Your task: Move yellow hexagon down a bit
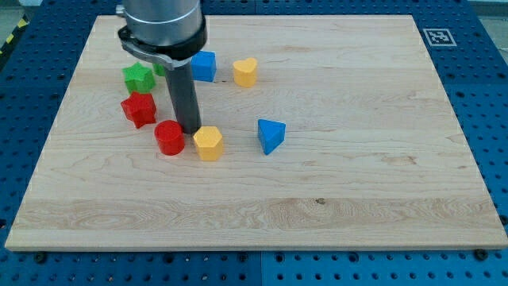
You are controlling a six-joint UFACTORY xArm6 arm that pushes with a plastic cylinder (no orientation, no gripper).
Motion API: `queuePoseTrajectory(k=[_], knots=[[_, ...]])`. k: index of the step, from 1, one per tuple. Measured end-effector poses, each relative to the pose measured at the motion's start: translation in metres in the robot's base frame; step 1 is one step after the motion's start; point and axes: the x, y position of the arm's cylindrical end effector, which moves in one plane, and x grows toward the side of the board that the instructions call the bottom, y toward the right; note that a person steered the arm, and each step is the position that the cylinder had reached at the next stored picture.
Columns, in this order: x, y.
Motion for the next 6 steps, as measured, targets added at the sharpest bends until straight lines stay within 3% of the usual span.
queuePoseTrajectory(k=[3, 6], knots=[[-0.005, 0.011], [0.020, 0.035]])
